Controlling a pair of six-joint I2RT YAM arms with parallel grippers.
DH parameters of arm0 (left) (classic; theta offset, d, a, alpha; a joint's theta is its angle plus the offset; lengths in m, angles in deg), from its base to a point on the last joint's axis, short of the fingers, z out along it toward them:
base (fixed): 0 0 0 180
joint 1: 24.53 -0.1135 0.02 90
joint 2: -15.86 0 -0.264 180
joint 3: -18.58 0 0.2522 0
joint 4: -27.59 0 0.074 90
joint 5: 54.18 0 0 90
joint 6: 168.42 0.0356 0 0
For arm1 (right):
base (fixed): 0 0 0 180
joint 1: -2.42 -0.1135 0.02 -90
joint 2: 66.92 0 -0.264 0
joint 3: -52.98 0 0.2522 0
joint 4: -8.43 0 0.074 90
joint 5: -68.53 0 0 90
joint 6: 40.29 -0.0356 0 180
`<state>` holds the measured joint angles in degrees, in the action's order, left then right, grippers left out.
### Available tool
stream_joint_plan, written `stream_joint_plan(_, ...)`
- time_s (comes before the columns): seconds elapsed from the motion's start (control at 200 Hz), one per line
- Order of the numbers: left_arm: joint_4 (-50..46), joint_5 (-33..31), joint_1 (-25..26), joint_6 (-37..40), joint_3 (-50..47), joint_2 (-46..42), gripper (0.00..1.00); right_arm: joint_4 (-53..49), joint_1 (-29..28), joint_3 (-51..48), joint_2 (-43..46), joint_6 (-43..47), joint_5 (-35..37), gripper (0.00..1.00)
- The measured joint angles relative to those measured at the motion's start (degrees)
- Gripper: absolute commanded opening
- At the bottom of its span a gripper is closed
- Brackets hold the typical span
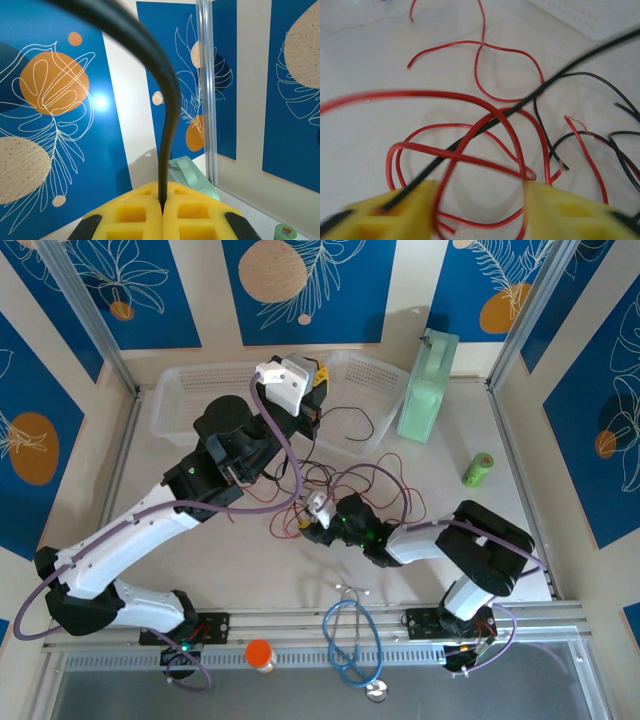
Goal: Untangle the cables
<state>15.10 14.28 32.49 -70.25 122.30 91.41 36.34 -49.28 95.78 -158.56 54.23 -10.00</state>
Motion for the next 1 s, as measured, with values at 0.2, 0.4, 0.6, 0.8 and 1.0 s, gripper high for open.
stream_joint_plan(0.2,0.68,-2.38,0.00,3.87,0.66,0.00,0.00,-2.97,-0.26,-2.71,6.12,-1.99,2.40,0.00)
stream_joint_plan(0.4,5.84,-8.24,-0.15,14.60,1.97,0.50,0.00,-9.20,-0.24,-7.63,15.85,-6.78,4.44,0.00)
stream_joint_plan(0.6,15.32,-15.13,-1.22,29.83,3.74,3.85,0.00,-16.70,2.51,-13.38,23.87,-14.14,8.22,0.00)
stream_joint_plan(0.8,20.61,-19.37,-4.24,37.24,2.32,5.03,0.00,-23.52,13.90,-15.17,30.25,-24.24,7.74,0.00)
stream_joint_plan(1.0,22.91,-21.07,-5.60,35.32,-4.28,3.34,0.00,-32.54,22.12,-10.47,30.25,-31.71,3.06,0.00)
